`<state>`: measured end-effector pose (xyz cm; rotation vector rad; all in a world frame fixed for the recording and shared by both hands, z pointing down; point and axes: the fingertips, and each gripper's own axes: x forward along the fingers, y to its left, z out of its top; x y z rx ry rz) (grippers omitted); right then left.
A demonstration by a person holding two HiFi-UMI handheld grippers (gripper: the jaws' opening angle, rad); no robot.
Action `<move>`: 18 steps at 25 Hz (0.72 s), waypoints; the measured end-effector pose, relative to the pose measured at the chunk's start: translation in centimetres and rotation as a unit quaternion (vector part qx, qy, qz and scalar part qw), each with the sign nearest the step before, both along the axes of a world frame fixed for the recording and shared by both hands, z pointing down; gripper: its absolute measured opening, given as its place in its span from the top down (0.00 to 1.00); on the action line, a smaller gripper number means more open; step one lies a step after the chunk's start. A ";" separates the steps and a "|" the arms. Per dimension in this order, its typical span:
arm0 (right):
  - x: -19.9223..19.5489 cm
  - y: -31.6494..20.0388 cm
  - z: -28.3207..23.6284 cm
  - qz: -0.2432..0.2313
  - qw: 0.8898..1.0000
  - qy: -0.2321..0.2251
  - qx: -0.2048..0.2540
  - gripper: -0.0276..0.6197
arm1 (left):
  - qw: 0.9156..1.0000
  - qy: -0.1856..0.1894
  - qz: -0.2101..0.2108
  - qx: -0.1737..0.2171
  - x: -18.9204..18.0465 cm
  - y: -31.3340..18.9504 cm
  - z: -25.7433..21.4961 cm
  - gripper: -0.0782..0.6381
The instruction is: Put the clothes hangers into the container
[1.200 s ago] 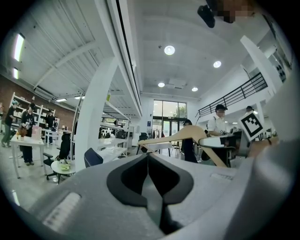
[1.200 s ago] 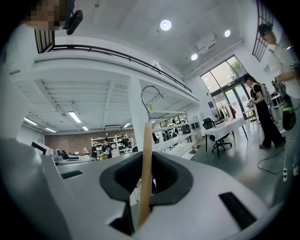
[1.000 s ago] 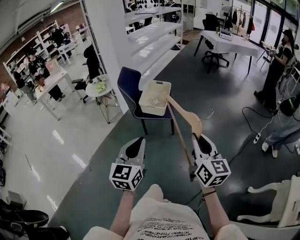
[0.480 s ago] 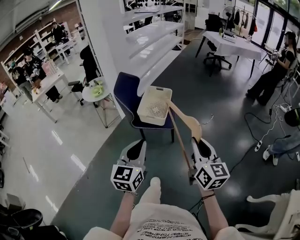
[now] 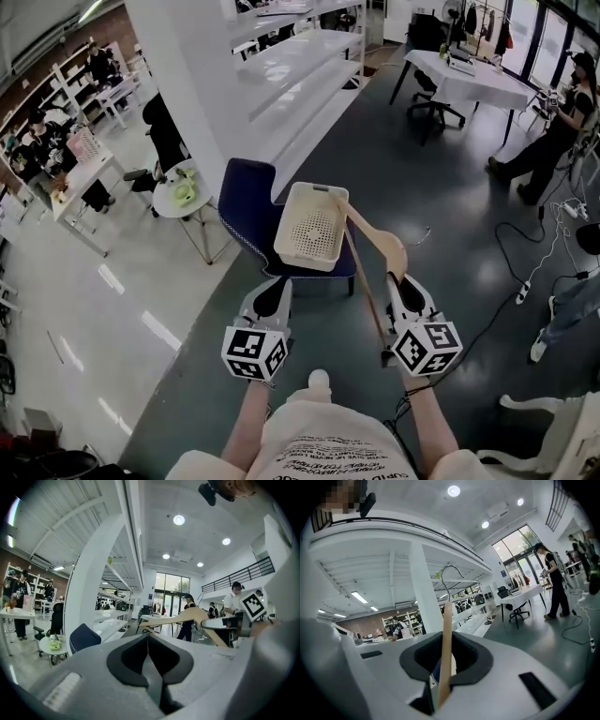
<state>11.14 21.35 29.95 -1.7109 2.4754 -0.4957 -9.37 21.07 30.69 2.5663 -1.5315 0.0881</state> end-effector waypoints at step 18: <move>-1.7 -11.1 0.9 0.002 1.000 0.000 -0.011 0.88 | 1.000 0.014 -0.006 -0.014 -2.5 -11.3 1.4 0.86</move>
